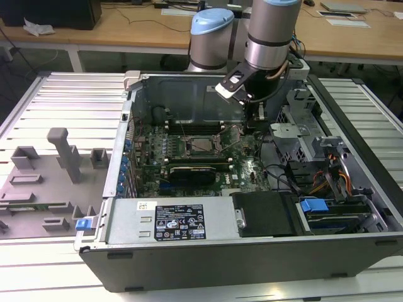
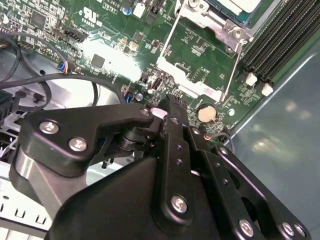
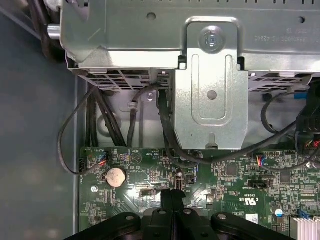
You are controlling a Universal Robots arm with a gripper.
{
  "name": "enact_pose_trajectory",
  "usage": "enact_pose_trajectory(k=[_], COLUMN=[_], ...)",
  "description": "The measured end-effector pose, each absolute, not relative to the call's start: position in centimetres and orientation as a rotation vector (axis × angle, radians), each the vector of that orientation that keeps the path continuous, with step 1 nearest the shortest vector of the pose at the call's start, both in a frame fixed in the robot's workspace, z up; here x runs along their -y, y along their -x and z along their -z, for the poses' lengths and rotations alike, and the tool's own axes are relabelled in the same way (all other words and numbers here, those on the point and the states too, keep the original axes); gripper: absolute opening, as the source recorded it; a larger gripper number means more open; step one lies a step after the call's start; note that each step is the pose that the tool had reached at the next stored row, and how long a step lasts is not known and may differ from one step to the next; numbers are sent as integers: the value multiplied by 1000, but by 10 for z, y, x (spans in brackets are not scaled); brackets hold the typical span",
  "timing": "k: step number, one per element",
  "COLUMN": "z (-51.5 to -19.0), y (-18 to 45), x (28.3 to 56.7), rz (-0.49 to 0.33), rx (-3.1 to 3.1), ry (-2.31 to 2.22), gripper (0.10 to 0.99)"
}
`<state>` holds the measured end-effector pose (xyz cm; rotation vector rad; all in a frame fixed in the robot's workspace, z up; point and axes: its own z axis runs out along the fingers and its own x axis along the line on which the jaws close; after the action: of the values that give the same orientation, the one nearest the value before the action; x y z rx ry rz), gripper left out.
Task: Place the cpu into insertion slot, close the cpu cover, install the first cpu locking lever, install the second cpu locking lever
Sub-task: 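Close the cpu cover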
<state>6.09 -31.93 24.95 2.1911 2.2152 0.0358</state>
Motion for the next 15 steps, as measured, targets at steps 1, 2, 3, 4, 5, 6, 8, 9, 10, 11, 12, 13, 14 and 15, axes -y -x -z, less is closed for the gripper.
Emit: enact_pose_trajectory(k=[1, 2, 3, 4, 5, 6, 8, 9, 10, 11, 12, 13, 14, 15], z=[-250, -249, -249, -247, -245, -244, -243, -243, -243, -243, -243, -243, -243, -243], y=[-61, -61, -61, -61, -61, -61, -61, -61, -61, -61, -61, -61, -62, -62], x=[319, 319, 319, 319, 319, 319, 319, 319, 319, 319, 319, 319, 319, 319], rz=[-36, -36, -37, -36, -36, -37, -36, -36, -36, -32, -21, 4, 45, 77], rx=[-2215, -2215, -2215, -2215, -2215, -2215, -2215, -2215, -2215, -2217, -2223, -2234, -2252, -2267], ry=[-2191, -2191, -2191, -2191, -2191, -2191, -2191, -2191, -2191, -2193, -2198, -2210, -2228, -2242], gripper=[106, 106, 106, 106, 106, 106, 106, 106, 106, 106, 106, 106, 106, 106])
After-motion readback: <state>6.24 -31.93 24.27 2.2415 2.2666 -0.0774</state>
